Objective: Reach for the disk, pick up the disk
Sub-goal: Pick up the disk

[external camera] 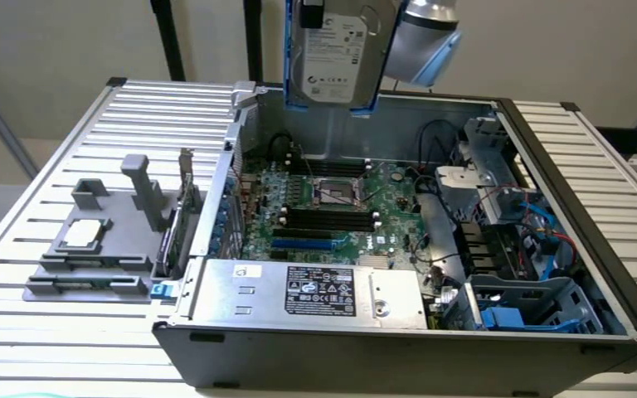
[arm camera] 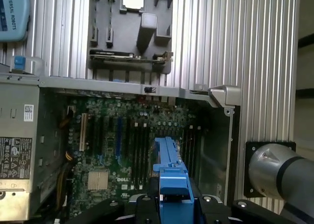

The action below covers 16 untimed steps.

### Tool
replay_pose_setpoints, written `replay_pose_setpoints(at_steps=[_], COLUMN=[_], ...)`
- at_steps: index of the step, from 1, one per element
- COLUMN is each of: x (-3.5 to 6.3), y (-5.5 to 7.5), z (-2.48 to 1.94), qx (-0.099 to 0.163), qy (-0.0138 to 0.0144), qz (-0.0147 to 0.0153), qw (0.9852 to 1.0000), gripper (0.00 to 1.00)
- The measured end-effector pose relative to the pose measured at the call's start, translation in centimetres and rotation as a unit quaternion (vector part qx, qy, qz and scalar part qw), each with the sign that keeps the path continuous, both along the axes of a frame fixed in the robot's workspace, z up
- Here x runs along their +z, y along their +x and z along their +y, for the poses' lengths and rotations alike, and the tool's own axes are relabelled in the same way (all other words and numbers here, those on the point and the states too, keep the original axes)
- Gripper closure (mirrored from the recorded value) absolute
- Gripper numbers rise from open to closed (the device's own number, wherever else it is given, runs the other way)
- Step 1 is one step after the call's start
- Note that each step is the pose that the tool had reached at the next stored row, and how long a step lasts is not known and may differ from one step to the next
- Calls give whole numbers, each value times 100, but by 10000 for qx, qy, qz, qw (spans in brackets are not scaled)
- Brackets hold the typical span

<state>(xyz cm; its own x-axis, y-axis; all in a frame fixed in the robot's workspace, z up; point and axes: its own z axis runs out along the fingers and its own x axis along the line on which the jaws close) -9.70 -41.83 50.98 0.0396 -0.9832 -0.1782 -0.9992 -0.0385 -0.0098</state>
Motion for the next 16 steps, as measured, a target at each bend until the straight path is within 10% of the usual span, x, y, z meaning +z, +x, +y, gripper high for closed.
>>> replay_pose_setpoints(at_steps=[16], x=[0], y=[469], z=[-307], qx=[0], qy=[0], qz=[-8], qw=[10000], gripper=[67])
